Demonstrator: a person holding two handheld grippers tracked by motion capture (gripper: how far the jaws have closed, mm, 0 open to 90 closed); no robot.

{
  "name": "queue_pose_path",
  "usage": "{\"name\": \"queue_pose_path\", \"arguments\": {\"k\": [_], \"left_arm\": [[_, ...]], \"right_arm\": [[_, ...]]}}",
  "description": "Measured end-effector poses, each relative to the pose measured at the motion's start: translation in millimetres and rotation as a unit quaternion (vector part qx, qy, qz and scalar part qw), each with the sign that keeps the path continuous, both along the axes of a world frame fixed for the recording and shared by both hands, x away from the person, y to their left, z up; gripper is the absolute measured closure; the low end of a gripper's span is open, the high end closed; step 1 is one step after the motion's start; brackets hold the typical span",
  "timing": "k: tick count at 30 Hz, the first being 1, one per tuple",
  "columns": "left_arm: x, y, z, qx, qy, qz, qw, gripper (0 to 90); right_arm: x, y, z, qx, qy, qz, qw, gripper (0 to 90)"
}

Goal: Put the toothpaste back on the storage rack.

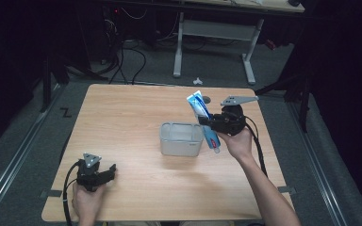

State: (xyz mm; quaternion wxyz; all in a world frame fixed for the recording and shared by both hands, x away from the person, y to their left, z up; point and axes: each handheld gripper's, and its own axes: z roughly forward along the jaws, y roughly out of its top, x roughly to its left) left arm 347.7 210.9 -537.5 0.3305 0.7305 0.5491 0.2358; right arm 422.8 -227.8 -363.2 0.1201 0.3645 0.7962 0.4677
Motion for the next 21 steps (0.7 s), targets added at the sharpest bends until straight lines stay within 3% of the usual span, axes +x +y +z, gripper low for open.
{"name": "queue_pose_path", "arguments": {"k": [21], "left_arm": [[-0.2, -0.2, 0.1, 0.001, 0.000, -0.004, 1.0000, 26.0]], "right_arm": [[17.7, 33.0, 7.6, 0.014, -0.014, 0.011, 0.9997, 74.4]]}}
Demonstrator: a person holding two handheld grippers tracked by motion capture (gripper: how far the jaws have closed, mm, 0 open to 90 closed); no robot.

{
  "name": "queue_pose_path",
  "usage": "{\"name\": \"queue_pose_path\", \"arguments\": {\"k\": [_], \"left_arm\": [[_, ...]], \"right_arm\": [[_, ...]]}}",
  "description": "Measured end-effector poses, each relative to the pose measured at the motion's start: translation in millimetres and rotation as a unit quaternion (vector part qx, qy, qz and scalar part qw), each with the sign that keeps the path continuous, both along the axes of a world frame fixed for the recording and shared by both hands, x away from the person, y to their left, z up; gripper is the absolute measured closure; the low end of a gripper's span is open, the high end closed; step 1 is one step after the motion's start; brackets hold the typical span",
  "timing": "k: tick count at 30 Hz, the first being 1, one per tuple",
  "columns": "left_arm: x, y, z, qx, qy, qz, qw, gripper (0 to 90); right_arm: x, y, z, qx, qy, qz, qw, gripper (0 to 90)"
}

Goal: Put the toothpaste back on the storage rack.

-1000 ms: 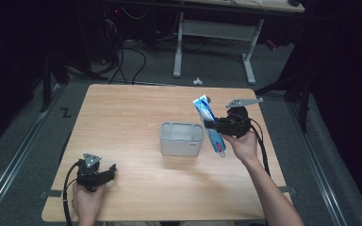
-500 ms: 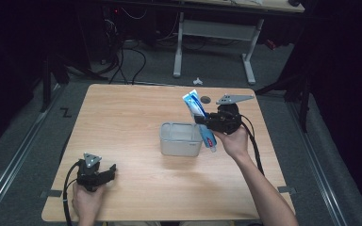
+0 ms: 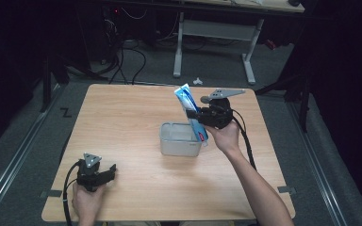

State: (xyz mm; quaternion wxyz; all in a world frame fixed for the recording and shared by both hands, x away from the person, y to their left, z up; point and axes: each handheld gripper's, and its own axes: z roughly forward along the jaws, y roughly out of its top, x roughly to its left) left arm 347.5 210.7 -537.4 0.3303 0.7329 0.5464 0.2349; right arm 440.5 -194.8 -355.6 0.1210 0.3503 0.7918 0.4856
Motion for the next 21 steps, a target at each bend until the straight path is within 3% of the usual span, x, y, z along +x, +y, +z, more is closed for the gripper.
{"name": "queue_pose_path", "arguments": {"k": [21], "left_arm": [[0.0, 0.1, -0.1, 0.000, 0.000, 0.000, 1.0000, 26.0]], "right_arm": [[24.0, 27.0, -0.5, 0.012, 0.001, -0.011, 0.9999, 74.3]]}}
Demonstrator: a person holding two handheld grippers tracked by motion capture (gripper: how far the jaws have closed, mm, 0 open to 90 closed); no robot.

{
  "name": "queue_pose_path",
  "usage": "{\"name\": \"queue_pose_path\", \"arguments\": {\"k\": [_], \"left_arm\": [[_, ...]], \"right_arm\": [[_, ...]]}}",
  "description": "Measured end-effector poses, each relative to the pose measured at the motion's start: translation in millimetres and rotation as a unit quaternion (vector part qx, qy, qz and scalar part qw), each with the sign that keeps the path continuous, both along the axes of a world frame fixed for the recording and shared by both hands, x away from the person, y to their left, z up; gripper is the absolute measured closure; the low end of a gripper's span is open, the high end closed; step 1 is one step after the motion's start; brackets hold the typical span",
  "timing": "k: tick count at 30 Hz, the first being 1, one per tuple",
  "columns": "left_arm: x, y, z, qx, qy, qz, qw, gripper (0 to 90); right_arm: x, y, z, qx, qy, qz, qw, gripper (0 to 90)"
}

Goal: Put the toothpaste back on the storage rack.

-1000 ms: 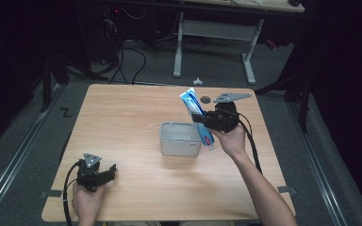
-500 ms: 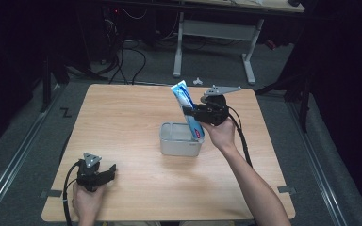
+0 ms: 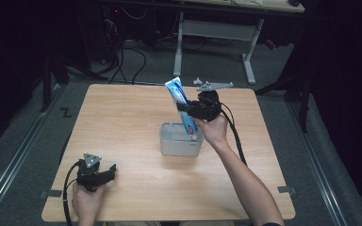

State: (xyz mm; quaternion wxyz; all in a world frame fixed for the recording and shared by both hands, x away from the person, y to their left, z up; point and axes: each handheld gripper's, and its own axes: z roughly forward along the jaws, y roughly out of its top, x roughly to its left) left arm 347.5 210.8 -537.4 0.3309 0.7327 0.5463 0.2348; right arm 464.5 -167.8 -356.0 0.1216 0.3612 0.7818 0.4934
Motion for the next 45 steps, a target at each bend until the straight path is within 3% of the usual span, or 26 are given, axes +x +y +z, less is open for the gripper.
{"name": "queue_pose_path", "arguments": {"k": [17, 26, 45], "left_arm": [[0.0, 0.0, 0.1, 0.000, 0.000, 0.000, 1.0000, 26.0], [0.0, 0.3, 0.0, -0.001, 0.000, 0.000, 1.0000, 26.0], [0.0, 0.1, 0.1, 0.001, 0.000, 0.000, 1.0000, 26.0]], "right_arm": [[8.6, 10.3, -6.7, 0.001, 0.001, -0.008, 1.0000, 74.1], [8.4, 16.3, -12.3, -0.014, -0.005, -0.008, 0.9999, 73.8], [9.7, 17.6, -26.9, -0.032, 0.007, -0.010, 0.9994, 73.3]]}}
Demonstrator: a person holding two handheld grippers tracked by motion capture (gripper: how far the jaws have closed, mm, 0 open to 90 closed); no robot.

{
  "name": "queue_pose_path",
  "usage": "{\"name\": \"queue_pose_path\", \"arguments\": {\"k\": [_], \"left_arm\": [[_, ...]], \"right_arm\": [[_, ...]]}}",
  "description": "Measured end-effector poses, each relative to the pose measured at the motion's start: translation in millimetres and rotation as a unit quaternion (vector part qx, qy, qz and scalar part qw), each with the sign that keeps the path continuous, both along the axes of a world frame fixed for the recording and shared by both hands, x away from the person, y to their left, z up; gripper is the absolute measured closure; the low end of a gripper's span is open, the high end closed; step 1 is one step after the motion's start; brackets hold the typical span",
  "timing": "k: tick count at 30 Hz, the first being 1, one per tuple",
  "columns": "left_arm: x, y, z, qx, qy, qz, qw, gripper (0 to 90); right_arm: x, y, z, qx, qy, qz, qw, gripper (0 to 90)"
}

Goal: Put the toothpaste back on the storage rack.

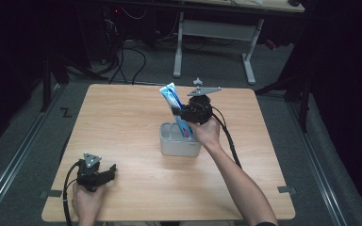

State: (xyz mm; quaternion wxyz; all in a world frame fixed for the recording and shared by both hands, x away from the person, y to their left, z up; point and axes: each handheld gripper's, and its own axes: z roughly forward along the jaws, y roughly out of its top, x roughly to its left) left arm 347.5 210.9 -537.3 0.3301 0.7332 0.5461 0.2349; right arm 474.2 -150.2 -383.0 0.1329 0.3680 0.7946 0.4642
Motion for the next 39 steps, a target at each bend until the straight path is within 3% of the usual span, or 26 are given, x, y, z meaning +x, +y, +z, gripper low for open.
{"name": "queue_pose_path", "arguments": {"k": [24, 39], "left_arm": [[0.0, 0.0, 0.0, 0.000, 0.000, 0.000, 1.0000, 26.0], [0.0, 0.0, 0.0, 0.000, 0.000, 0.000, 1.0000, 25.9]], "right_arm": [[-3.2, 0.4, -15.0, -0.029, 0.016, 0.008, 0.9994, 73.1], [-6.3, -1.9, -18.3, -0.042, 0.013, 0.010, 0.9990, 73.0]]}}
